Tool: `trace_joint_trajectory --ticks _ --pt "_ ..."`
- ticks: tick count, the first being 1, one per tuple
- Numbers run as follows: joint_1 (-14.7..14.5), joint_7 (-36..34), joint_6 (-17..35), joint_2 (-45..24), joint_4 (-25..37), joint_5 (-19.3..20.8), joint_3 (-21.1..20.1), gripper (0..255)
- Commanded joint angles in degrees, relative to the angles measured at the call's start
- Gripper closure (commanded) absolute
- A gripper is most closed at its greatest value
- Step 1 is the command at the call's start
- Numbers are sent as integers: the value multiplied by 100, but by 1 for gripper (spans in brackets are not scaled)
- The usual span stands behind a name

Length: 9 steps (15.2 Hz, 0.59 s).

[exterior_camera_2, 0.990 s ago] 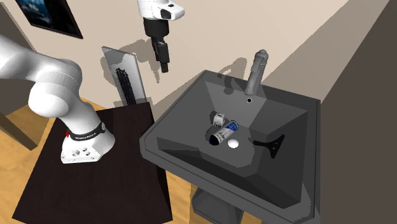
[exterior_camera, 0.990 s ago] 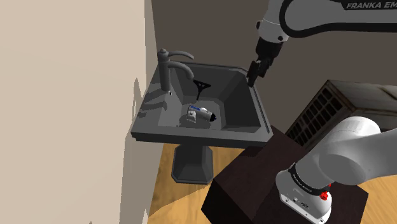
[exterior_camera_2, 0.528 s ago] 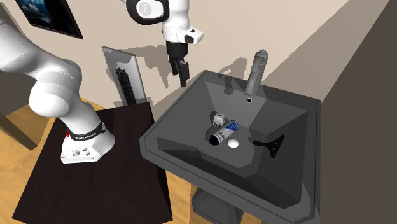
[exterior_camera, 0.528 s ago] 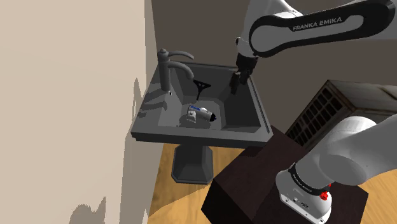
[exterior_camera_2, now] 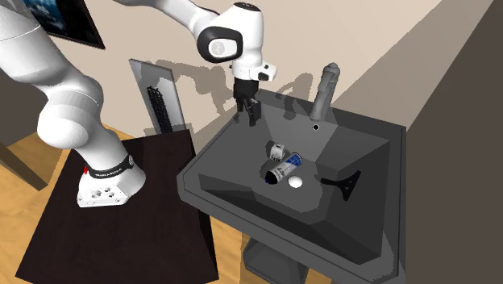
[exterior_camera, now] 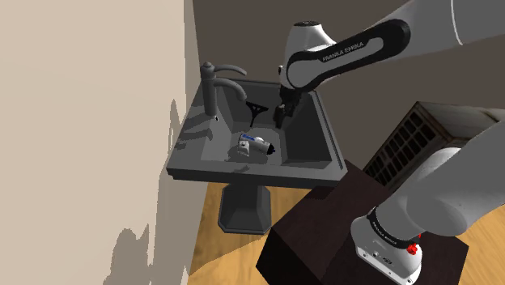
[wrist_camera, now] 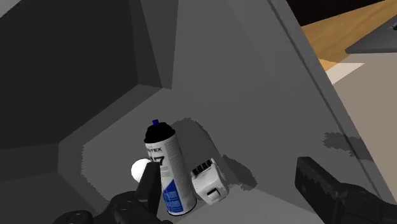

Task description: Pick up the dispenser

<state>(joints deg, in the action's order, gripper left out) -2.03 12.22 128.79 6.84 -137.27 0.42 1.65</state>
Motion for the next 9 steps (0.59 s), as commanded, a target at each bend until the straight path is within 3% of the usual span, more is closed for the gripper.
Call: trace_joint_trajectory --ticks 1,9 --pt "-32 66 312 -458 146 -38 -17 0" --pt "-62 391 1126 -2279 1134 -163 -106 0"
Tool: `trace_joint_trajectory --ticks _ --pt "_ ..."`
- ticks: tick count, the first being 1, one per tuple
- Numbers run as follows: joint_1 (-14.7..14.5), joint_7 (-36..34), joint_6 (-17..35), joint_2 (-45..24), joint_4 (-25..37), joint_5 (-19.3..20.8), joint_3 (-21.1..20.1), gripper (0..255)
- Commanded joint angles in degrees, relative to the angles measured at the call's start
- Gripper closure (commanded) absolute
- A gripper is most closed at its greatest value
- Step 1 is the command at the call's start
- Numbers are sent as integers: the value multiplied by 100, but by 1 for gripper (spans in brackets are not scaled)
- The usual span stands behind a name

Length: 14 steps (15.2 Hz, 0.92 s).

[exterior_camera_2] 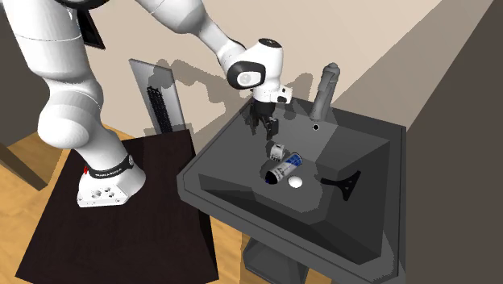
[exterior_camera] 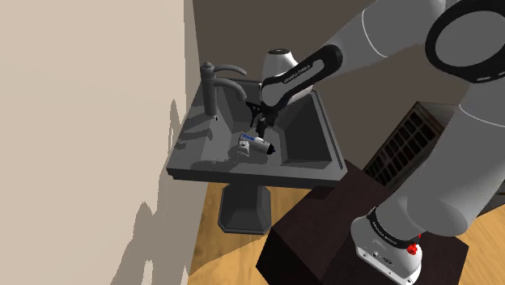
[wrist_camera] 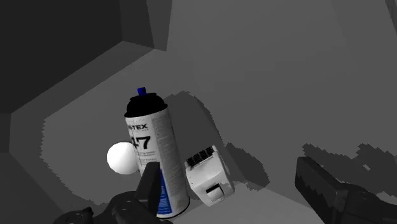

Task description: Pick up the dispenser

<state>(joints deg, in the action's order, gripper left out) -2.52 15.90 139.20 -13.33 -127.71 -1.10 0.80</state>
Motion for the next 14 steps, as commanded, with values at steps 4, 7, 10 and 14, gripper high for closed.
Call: trace_joint_trajectory --ticks 4,7,10,14 --pt "-17 153 317 -1166 840 -34 -87 0" --pt "-23 235 415 -1843 1412 -30 -136 0" --pt "-37 307 448 -2525 2054 -13 -179 0" --pt "-41 318 582 -2804 2198 -10 -183 0"
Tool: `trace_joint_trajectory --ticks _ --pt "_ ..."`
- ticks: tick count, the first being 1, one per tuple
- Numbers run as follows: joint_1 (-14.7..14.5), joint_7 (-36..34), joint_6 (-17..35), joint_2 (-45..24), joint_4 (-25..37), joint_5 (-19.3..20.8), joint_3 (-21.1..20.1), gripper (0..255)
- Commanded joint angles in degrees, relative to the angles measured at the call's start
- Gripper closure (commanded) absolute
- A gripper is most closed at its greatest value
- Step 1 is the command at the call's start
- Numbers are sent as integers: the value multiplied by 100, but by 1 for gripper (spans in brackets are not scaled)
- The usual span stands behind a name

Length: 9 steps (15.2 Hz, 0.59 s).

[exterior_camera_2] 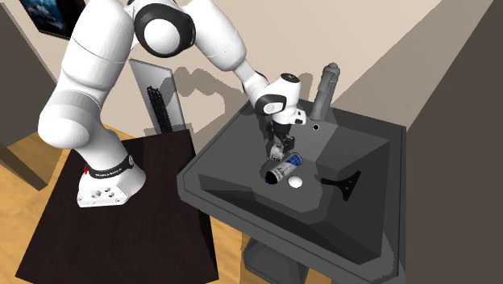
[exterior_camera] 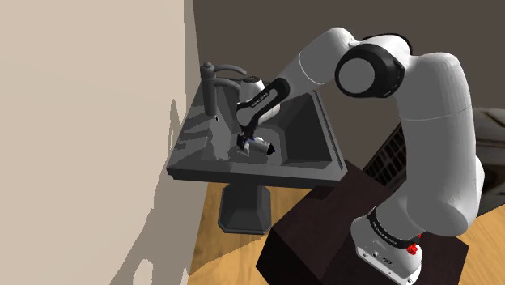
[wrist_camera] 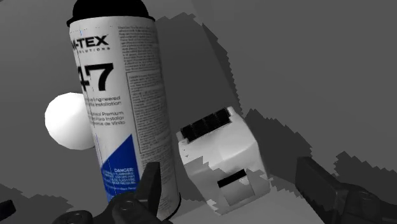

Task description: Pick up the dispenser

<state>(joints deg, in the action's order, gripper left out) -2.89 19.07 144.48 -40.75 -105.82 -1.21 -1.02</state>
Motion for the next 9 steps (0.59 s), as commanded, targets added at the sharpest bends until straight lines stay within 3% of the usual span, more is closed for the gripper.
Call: trace_joint_trajectory --ticks 1,6,7,9 --pt "-3 2 98 -129 33 1 -1 0" --pt "-4 5 248 -373 127 2 0 0" --pt "-11 -2 248 -387 140 2 -1 255" --pt "-13 -4 247 -385 138 2 -1 255"
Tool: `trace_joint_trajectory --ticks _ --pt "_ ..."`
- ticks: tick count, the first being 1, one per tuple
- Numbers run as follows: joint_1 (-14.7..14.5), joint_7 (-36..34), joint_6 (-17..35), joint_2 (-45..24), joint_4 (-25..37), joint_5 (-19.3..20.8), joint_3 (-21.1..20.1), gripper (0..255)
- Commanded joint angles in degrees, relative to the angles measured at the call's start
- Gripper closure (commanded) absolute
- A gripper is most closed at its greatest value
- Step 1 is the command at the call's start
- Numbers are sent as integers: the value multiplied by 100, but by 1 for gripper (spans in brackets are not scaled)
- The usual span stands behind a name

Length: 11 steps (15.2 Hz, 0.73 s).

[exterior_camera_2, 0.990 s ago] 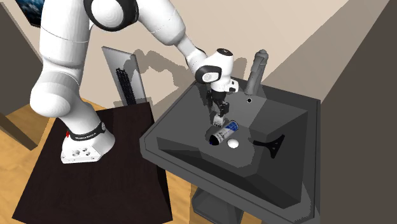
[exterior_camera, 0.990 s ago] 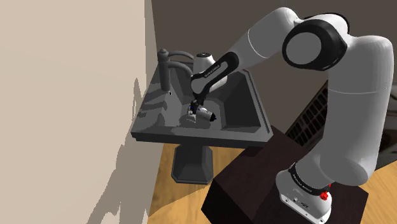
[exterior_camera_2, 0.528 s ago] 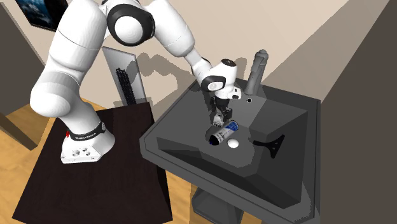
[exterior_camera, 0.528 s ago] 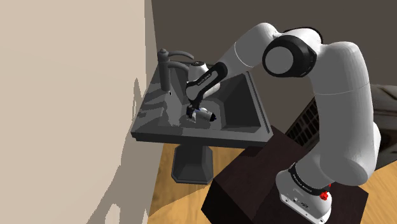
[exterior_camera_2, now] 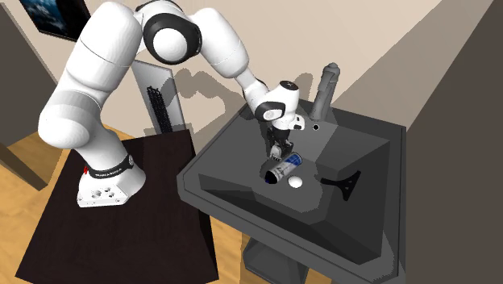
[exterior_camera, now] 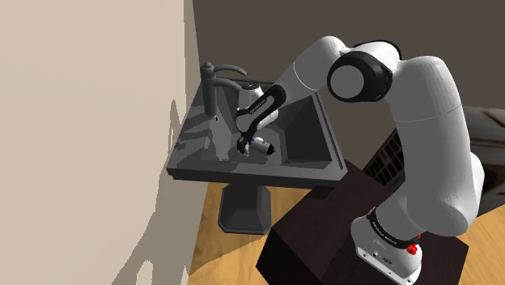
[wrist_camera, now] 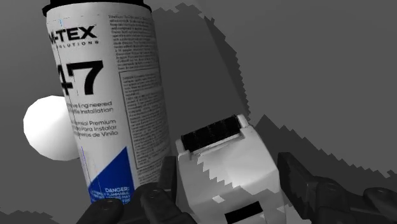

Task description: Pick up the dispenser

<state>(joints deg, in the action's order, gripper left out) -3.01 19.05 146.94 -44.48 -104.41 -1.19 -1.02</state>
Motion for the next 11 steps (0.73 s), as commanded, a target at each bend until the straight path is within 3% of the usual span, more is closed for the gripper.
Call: trace_joint_trajectory --ticks 1,11 --pt "0 0 2 -13 -2 0 0 255" --pt "8 4 -166 274 -121 -1 0 255"
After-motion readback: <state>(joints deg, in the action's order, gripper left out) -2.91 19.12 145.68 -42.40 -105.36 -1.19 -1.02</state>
